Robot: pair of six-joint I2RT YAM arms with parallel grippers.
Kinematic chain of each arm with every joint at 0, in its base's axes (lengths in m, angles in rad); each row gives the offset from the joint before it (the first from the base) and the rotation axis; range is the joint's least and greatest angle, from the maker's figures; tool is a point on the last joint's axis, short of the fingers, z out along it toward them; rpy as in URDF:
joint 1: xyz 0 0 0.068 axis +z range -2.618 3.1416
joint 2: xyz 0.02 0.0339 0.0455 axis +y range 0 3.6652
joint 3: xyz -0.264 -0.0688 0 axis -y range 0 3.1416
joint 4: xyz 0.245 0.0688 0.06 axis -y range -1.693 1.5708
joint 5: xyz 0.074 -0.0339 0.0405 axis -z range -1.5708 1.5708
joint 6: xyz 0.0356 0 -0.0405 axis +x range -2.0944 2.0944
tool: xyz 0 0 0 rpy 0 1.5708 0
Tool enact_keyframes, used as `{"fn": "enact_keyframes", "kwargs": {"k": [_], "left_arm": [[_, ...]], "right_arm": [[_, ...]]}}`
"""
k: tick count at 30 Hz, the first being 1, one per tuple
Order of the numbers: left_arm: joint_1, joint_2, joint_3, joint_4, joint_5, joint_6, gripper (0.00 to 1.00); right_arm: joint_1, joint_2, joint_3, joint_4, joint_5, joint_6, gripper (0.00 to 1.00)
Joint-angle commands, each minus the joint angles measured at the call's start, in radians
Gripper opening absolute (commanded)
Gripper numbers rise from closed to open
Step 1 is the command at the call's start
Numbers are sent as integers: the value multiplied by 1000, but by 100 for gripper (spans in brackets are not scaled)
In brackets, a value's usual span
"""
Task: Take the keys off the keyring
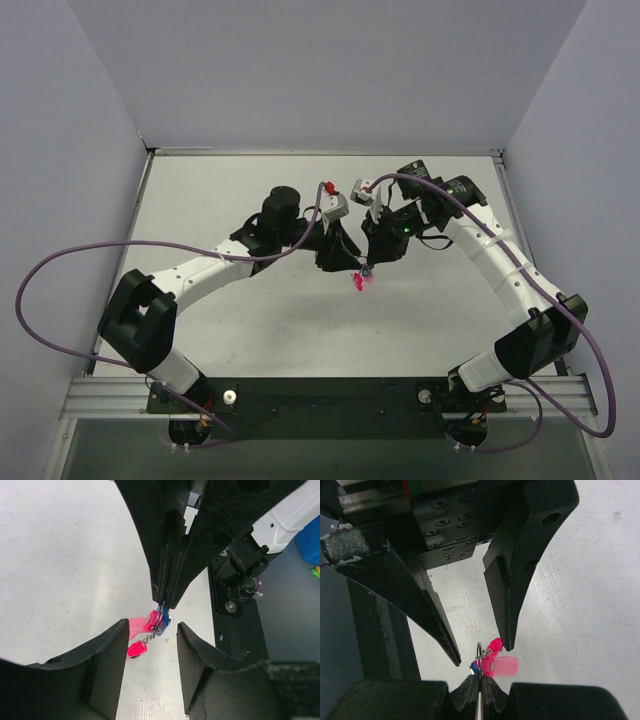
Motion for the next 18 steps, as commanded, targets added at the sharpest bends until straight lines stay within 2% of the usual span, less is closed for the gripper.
{"fn": "enact_keyframes", "kwargs": {"k": [1, 6, 15, 17, 18], "left_arm": [[-14, -23, 51, -10, 16, 31, 48], [-14, -23, 53, -6, 25, 25, 39], [-18, -20, 50, 3, 34, 19, 38], [-21, -18, 48, 1, 33, 24, 34], [-23, -17, 48, -3, 34, 27, 28]], "right_arm": [[13, 5, 35, -51, 2, -24, 0], [18, 14, 34, -60, 2, -29, 0], [25, 20, 29, -60, 4, -29, 0], [24, 18, 31, -62, 2, -29, 0], [25, 18, 31, -60, 2, -29, 0]]}}
